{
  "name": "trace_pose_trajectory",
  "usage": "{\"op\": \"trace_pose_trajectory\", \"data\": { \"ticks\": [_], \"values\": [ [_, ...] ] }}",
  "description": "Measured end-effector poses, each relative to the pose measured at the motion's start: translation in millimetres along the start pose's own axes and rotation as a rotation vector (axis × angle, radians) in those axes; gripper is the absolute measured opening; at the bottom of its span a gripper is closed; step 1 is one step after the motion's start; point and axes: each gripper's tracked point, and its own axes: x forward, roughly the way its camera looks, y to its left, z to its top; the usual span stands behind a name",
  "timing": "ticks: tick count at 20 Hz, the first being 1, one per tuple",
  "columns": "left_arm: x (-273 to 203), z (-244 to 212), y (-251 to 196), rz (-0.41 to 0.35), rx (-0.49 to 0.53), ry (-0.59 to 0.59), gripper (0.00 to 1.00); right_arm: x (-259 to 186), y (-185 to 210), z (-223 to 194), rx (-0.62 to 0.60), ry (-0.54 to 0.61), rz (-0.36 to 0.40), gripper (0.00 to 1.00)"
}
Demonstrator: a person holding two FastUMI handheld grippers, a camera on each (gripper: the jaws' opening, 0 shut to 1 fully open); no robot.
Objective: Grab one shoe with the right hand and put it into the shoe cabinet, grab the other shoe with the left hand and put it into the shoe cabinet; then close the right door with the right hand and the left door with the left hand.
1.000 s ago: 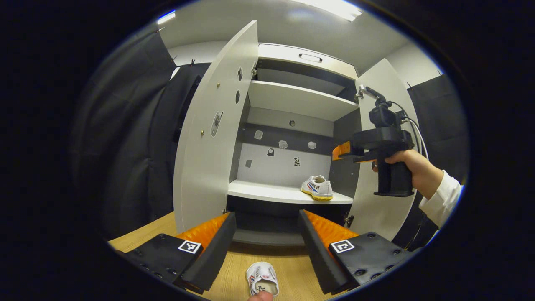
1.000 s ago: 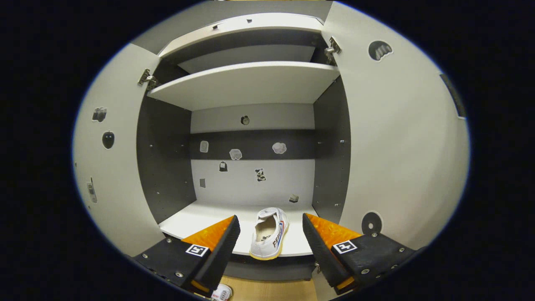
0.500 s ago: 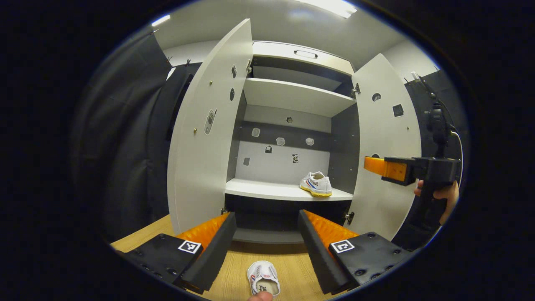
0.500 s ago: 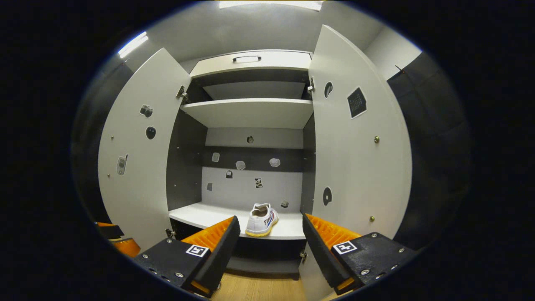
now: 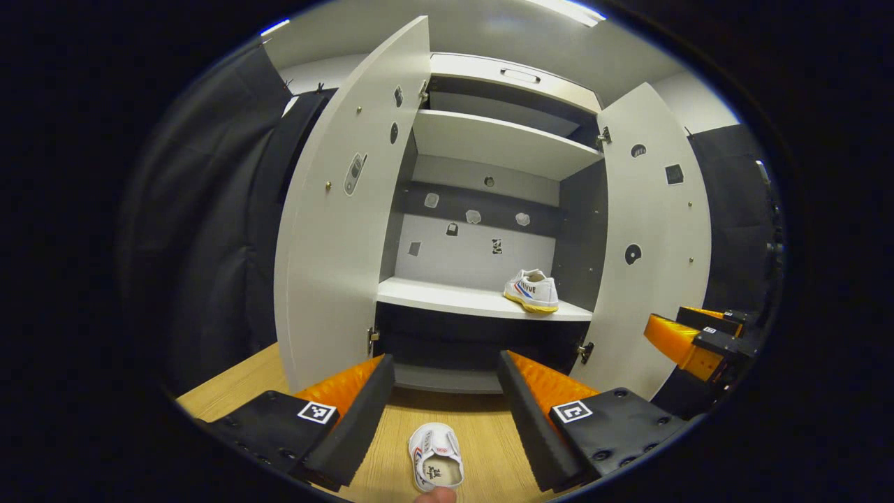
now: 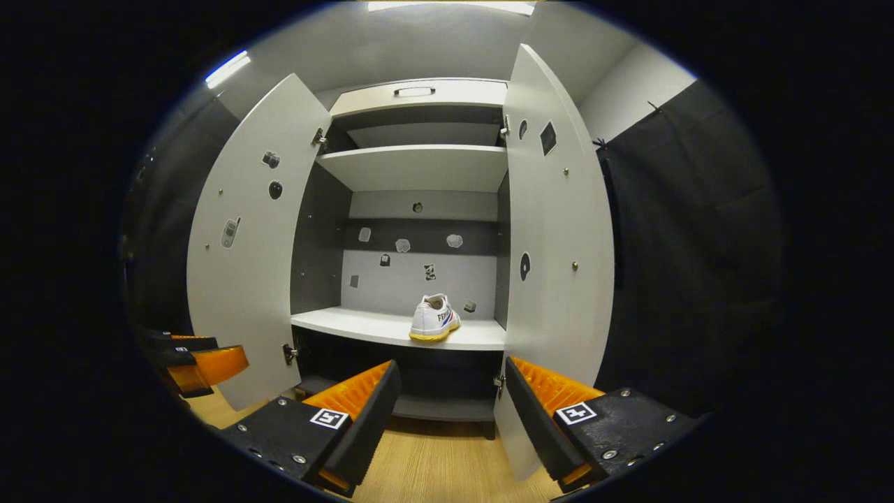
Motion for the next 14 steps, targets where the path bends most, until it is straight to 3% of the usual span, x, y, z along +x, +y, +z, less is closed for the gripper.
{"op": "trace_pose_trajectory", "data": {
  "ticks": [2, 5, 9, 14],
  "values": [
    [8, -27, -2, -0.050, 0.005, 0.092, 0.97, -7, -1, 1, 0.005, -0.010, -0.006, 0.92],
    [14, -104, -3, -0.128, -0.042, 0.312, 0.97, -14, -8, -1, 0.015, -0.010, -0.019, 0.92],
    [7, -209, 20, -0.079, -0.046, 0.558, 0.98, -15, -19, -6, 0.055, 0.006, -0.036, 0.92],
    [22, -274, 52, 0.017, -0.042, 0.664, 0.98, -15, -37, -8, 0.011, 0.014, -0.065, 0.92]
  ]
}}
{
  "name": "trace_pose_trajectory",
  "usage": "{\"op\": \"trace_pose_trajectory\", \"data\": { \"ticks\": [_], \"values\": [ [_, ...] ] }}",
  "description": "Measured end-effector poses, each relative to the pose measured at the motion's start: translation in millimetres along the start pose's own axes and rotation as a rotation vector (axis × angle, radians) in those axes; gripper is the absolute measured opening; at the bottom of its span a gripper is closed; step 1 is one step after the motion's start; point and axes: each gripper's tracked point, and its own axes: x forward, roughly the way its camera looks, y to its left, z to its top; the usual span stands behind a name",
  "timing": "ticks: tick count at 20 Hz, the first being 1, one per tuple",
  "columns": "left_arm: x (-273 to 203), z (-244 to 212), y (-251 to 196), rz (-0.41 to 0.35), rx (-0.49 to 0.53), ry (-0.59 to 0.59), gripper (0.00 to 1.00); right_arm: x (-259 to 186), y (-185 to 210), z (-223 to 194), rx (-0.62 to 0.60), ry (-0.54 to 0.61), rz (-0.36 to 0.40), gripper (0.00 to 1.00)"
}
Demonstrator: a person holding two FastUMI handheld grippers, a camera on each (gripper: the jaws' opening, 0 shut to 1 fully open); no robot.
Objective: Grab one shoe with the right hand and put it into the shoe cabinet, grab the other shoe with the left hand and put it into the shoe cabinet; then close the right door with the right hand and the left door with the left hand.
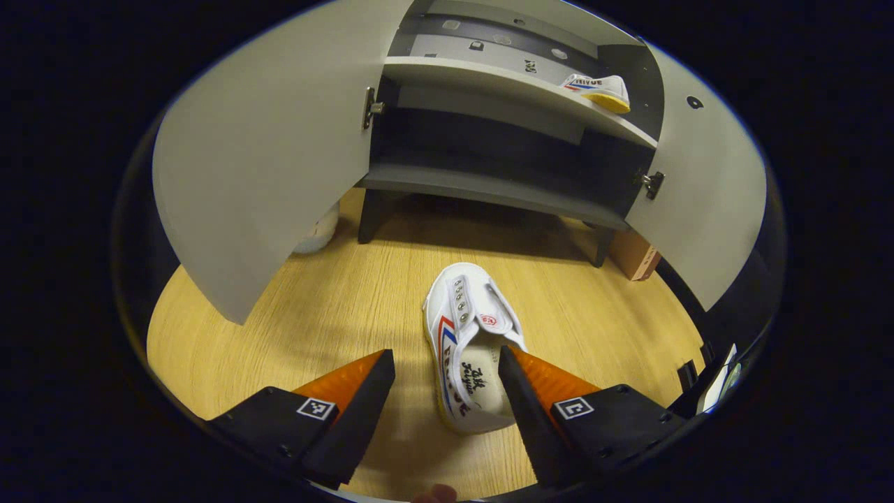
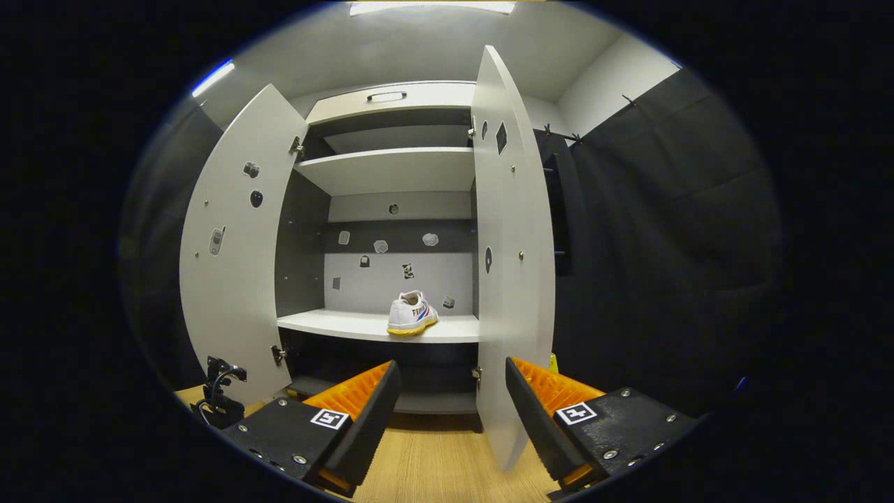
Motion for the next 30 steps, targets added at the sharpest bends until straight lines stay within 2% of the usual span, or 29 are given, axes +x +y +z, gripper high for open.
{"op": "trace_pose_trajectory", "data": {
  "ticks": [3, 8, 14, 15, 16, 17, 19, 20, 21, 22, 23, 25, 27, 28, 30],
  "values": [
    [13, -2, 12, 0.020, -0.036, 0.016, 0.98, 1, -1, 2, 0.000, 0.003, -0.002, 0.92],
    [54, 0, 17, 0.014, -0.034, 0.007, 1.00, 2, 7, 3, -0.026, 0.008, 0.013, 0.92],
    [81, 5, 19, 0.031, 0.006, -0.093, 1.00, 4, 8, -3, -0.038, 0.034, -0.005, 0.92],
    [81, 8, 17, 0.035, 0.004, -0.109, 0.97, 5, 7, -2, -0.030, 0.034, -0.006, 0.92],
    [81, 11, 16, 0.039, 0.007, -0.131, 0.89, 5, 8, -2, -0.025, 0.035, -0.006, 0.92],
    [81, 12, 14, 0.032, 0.007, -0.145, 0.86, 5, 7, -3, -0.025, 0.040, -0.009, 0.92],
    [82, 12, 5, 0.018, 0.013, -0.148, 0.74, 7, 8, -5, -0.025, 0.046, -0.006, 0.92],
    [82, 13, 4, 0.034, 0.030, -0.150, 0.63, 7, 9, -6, -0.028, 0.049, -0.005, 0.92],
    [81, 14, 11, 0.095, 0.074, -0.141, 0.52, 7, 9, -7, -0.032, 0.051, -0.003, 0.92],
    [82, 12, 15, 0.139, 0.120, -0.134, 0.31, 8, 10, -6, -0.035, 0.049, -0.001, 0.92],
    [82, 13, 13, 0.152, 0.150, -0.141, 0.19, 8, 11, -5, -0.034, 0.046, 0.004, 0.92],
    [83, 16, 16, 0.164, 0.142, -0.148, 0.13, 8, 14, -4, -0.031, 0.043, 0.012, 0.92],
    [76, 13, 19, 0.167, 0.062, -0.141, 0.09, 7, 15, -4, -0.032, 0.040, 0.018, 0.92],
    [66, 14, 19, 0.171, 0.024, -0.147, 0.09, 7, 15, -4, -0.035, 0.039, 0.018, 0.92],
    [35, 28, 22, 0.199, 0.027, -0.189, 0.09, 8, 13, -4, -0.037, 0.038, 0.020, 0.92]
  ]
}}
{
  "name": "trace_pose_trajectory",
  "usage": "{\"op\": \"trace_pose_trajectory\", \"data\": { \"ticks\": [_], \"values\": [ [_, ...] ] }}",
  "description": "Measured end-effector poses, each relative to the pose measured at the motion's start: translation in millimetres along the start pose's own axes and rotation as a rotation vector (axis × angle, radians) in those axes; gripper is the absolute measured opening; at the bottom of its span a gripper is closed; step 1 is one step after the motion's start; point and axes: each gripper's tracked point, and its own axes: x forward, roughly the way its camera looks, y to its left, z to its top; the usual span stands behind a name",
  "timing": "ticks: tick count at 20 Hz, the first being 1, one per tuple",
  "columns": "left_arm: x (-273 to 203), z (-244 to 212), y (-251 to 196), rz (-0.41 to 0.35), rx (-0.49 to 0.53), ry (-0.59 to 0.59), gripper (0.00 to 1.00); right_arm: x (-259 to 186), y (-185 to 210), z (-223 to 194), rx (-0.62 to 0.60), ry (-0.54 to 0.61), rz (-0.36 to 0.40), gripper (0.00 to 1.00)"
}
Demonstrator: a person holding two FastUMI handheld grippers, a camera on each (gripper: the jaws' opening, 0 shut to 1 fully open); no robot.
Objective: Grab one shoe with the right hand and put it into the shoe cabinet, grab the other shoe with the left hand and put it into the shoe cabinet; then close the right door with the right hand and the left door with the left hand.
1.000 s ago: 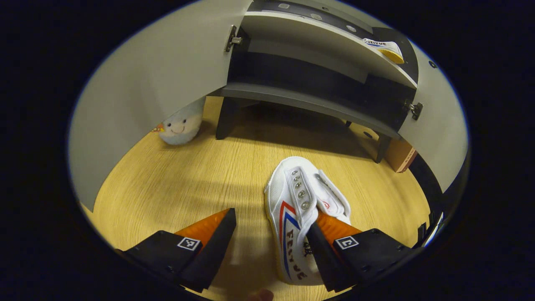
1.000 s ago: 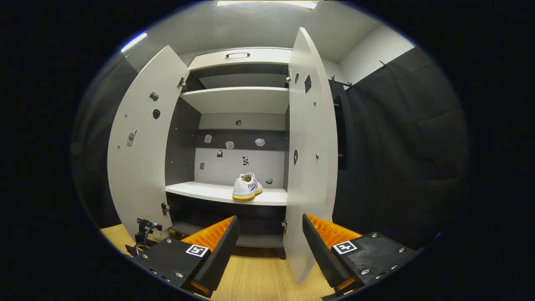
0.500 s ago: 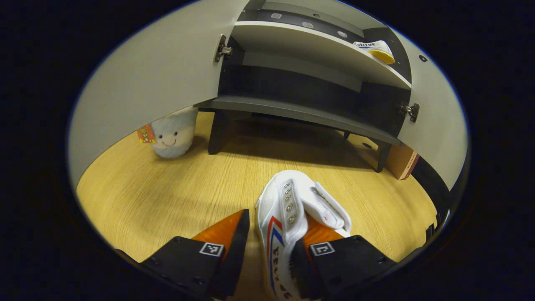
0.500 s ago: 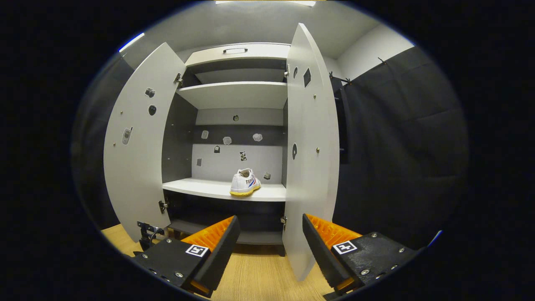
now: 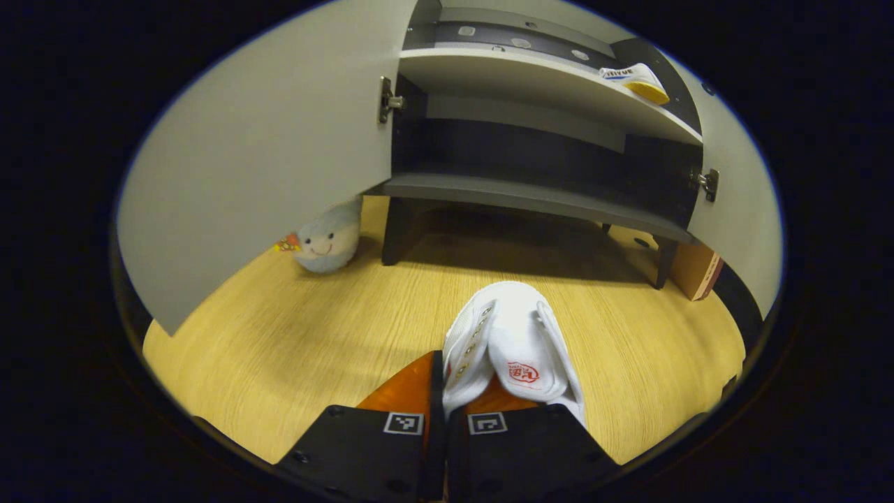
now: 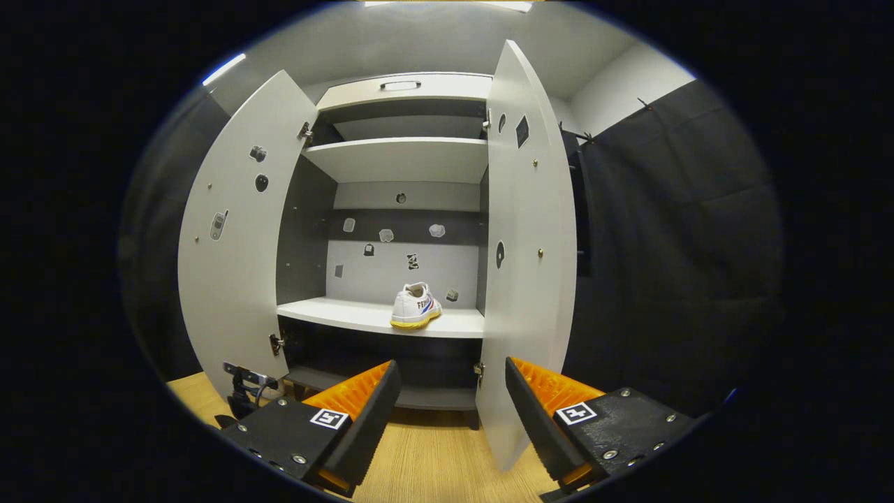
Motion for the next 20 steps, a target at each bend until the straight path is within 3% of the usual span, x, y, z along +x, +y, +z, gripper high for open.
{"op": "trace_pose_trajectory", "data": {
  "ticks": [8, 12, 16, 20],
  "values": [
    [-145, 145, 18, -0.033, -0.104, -0.216, 0.09, 6, 10, -5, 0.033, 0.006, 0.036, 0.92],
    [-181, 205, 10, -0.092, -0.141, -0.296, 0.08, 4, 15, 1, 0.038, -0.009, 0.063, 0.92],
    [-151, 297, -13, -0.095, -0.089, -0.415, 0.08, 0, 4, 7, 0.036, -0.025, 0.045, 0.92],
    [-86, 366, -37, -0.132, -0.080, -0.368, 0.08, -8, -12, 10, 0.027, -0.025, 0.010, 0.92]
  ]
}}
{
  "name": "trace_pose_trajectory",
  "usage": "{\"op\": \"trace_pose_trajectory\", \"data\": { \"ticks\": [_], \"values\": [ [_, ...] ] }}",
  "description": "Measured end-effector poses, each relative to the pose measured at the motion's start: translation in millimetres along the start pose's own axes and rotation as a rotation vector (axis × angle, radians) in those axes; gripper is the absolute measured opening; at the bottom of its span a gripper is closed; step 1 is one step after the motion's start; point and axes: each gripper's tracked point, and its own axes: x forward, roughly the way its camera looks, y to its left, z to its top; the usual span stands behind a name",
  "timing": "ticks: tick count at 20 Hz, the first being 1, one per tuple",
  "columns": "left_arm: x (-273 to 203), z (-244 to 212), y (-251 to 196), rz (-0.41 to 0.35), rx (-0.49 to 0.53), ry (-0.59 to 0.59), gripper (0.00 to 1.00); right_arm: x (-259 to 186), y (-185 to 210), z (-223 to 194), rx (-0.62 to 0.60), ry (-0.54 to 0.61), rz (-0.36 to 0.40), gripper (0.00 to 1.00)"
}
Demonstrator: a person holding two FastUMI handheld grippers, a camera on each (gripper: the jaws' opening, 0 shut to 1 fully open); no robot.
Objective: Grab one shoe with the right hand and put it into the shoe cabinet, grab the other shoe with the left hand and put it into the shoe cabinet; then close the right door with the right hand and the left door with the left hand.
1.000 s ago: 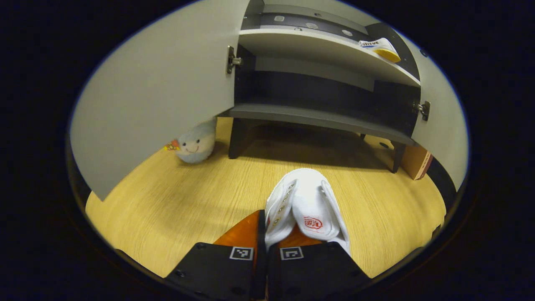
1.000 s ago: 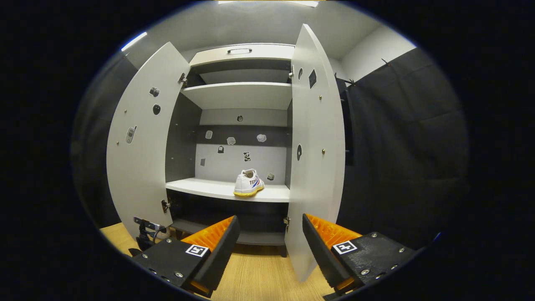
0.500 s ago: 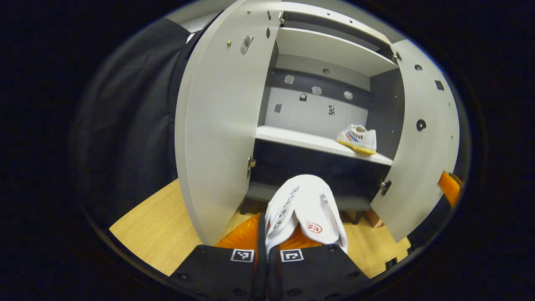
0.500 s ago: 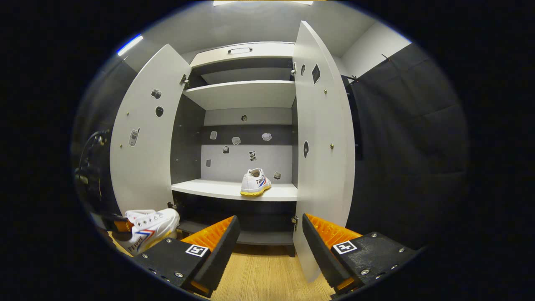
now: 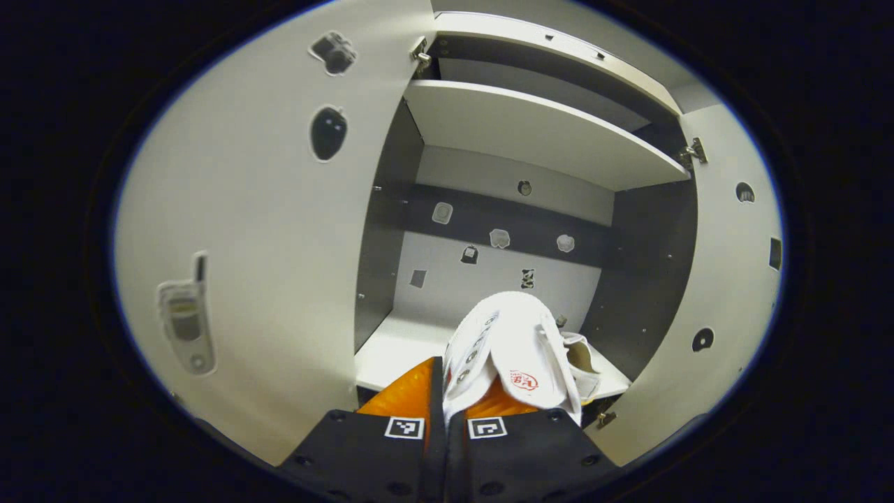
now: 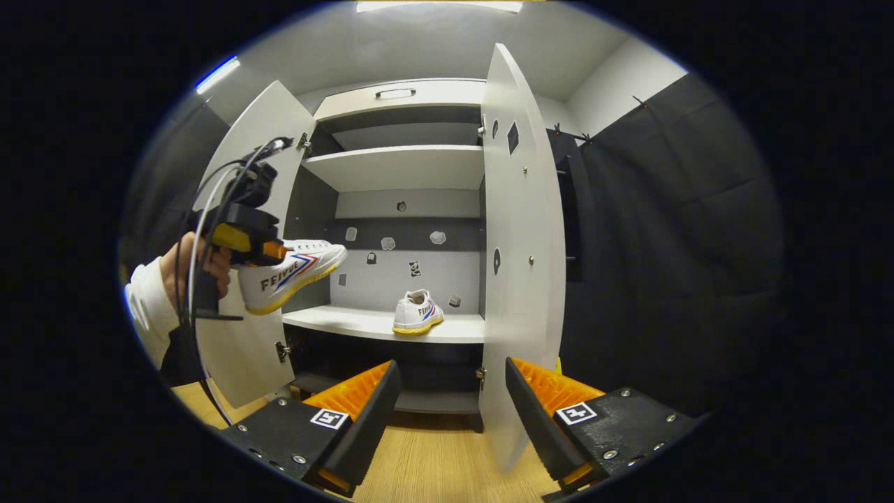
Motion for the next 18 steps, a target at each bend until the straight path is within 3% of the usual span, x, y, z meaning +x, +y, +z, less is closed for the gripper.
{"op": "trace_pose_trajectory", "data": {
  "ticks": [2, 5, 8, 13, 15, 18],
  "values": [
    [49, -2, -5, 0.014, 0.030, 0.065, 0.08, -4, -6, 0, 0.000, 0.003, -0.012, 0.92],
    [108, -31, -7, 0.036, -0.018, 0.207, 0.09, -10, -17, 3, -0.014, 0.004, -0.037, 0.92],
    [149, -61, 6, 0.117, 0.033, 0.284, 0.08, -13, -27, 4, -0.018, 0.004, -0.062, 0.92],
    [169, -100, 11, 0.157, 0.025, 0.389, 0.09, -15, -34, 0, 0.012, 0.016, -0.080, 0.92],
    [171, -97, 9, 0.151, 0.020, 0.374, 0.09, -15, -34, -2, 0.016, 0.021, -0.076, 0.92],
    [169, -99, 4, 0.117, 0.007, 0.383, 0.18, -11, -33, -2, 0.018, 0.022, -0.069, 0.92]
  ]
}}
